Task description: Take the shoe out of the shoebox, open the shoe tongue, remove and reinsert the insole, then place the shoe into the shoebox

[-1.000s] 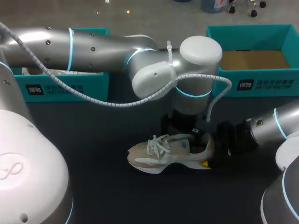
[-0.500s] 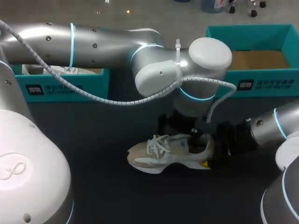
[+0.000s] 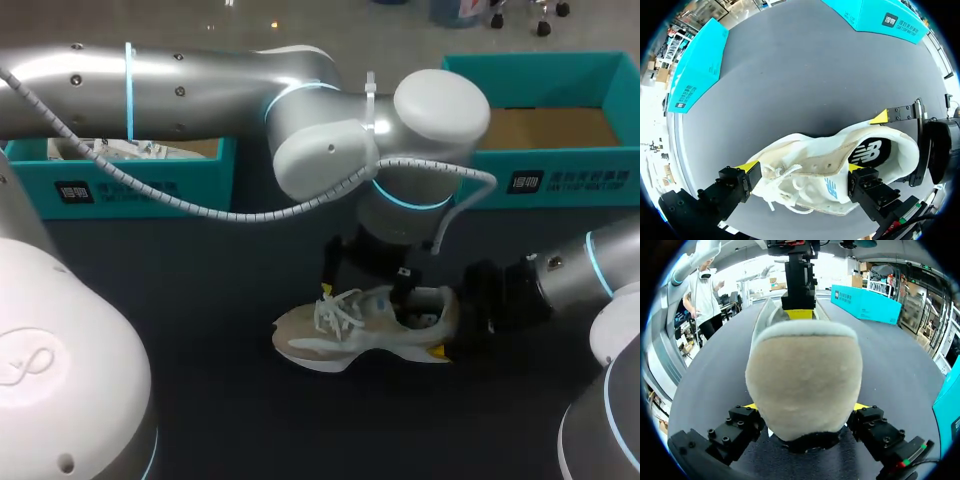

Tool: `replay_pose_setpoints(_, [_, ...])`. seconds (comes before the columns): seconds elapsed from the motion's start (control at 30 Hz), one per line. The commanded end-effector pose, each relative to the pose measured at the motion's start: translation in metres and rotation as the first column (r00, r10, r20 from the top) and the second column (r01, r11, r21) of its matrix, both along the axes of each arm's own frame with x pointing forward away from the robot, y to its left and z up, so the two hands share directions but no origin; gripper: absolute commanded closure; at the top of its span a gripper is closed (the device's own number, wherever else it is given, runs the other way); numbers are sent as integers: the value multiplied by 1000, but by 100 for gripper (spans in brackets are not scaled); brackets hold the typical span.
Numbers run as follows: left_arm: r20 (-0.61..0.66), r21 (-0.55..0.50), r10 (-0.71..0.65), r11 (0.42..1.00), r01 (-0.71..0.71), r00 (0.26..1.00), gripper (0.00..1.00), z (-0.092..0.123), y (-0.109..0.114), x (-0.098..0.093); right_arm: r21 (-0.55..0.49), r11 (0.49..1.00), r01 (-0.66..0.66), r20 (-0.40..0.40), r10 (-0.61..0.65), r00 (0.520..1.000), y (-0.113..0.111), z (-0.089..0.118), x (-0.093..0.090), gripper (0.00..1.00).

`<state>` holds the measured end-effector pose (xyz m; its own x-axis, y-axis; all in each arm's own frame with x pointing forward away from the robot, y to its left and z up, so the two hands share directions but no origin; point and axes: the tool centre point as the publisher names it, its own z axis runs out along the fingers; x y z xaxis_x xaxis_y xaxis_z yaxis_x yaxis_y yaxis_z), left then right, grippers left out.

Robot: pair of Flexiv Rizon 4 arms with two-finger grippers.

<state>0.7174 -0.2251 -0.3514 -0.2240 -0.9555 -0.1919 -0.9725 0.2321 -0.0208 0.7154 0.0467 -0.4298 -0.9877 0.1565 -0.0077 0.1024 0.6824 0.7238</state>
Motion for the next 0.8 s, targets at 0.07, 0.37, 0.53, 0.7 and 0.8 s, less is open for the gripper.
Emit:
replay_pose_setpoints(0.07, [6, -29, 15, 999, -15, 1000, 0, 15, 14, -2, 0, 1000, 1, 1, -1, 1000, 1, -2, 0, 100])
replay_pose_setpoints(0.37, [-24, -99, 18, 995, -21, 1000, 2, 29, 21, -6, 0, 1000, 1, 1, -1, 1000, 1, -2, 0, 100])
replay_pose_setpoints(0.53, [-44, -145, 15, 989, -22, 999, 71, 33, 23, -10, 0, 1000, 1, 1, -1, 1000, 1, -2, 0, 100])
replay_pose_setpoints(0.7, [-84, -212, -10, 977, -8, 996, 100, 34, 24, -13, 0, 1000, 1, 1, -1, 1000, 1, -2, 0, 100])
replay_pose_setpoints(0.8, [-120, -270, -34, 963, 0, 992, 100, 35, 24, -14, 0, 1000, 1, 1, -1, 1000, 1, -2, 0, 100])
